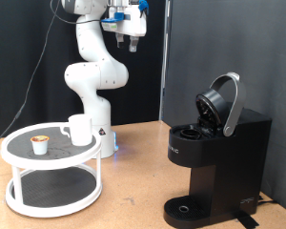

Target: Make a cup of coffee with the keurig machine

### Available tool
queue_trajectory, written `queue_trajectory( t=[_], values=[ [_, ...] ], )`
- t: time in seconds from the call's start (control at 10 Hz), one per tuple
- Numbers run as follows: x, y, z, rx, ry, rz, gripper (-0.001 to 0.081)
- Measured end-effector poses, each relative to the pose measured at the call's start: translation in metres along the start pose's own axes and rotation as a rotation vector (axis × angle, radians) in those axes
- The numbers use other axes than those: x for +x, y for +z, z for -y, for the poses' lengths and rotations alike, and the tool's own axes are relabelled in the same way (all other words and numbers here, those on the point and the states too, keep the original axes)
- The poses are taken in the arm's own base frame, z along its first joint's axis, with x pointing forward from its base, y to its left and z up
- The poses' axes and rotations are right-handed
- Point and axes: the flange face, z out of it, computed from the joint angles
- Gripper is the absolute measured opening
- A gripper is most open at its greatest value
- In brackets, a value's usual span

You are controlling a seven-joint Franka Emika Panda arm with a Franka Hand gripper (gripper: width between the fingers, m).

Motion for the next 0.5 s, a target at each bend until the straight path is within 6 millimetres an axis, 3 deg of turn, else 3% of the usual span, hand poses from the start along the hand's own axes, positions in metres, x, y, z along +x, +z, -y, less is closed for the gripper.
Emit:
queue_trajectory(
  t=[0.2, 0.5],
  values=[
    [0.004, -0.001, 0.005, -0.001, -0.006, 0.013, 0.0734],
    [0.037, 0.001, 0.039, -0.012, 0.009, 0.025, 0.0734]
  ],
)
